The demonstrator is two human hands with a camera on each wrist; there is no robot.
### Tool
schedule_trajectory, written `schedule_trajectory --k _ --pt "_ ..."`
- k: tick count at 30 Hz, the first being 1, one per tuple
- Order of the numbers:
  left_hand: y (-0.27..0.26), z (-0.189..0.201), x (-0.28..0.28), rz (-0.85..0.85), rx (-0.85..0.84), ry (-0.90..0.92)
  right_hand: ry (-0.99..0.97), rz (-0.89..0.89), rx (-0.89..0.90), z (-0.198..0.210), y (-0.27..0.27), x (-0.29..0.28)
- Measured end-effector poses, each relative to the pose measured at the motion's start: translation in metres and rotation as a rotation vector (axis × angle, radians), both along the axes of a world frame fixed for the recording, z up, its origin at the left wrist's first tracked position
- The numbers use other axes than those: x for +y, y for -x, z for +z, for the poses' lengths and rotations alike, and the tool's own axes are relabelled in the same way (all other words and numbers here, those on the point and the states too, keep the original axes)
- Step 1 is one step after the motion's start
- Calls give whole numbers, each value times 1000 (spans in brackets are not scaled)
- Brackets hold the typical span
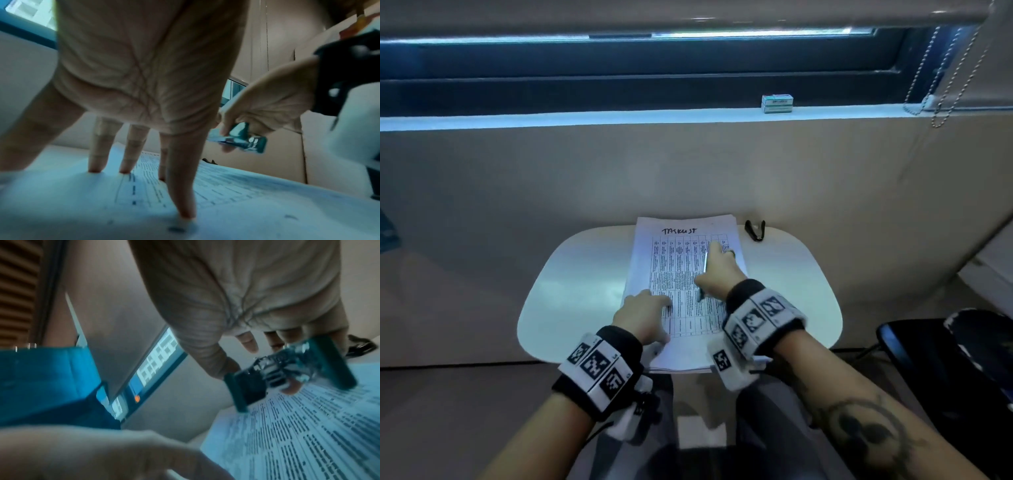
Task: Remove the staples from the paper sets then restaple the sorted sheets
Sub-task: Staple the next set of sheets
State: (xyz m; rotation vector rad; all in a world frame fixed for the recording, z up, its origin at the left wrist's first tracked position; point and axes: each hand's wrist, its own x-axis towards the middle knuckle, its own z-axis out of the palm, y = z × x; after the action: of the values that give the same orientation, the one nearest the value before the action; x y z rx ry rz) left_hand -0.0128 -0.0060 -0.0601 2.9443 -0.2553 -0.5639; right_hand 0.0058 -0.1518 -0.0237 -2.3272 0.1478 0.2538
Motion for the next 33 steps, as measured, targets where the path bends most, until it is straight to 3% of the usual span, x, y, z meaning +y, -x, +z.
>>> schedule_trajectory --k 4,10,13,20,25,33 --pt "0 -3 -2 23 -12 15 217 29 -19 -18 -15 25" --pt "0 -4 -2 34 -42 29 203 262 65 -11 -21 6" --pt "3 0 -1 20 -53 24 85 216 -14 -4 5 -15" --pt "38 -21 -8 13 -82 -29 428 184 72 -62 83 -37" --pt "65 -45 -4 49 -277 73 523 129 -83 -90 94 -36" --pt "70 -57 -11 80 -486 158 534 125 -115 -89 95 -35"
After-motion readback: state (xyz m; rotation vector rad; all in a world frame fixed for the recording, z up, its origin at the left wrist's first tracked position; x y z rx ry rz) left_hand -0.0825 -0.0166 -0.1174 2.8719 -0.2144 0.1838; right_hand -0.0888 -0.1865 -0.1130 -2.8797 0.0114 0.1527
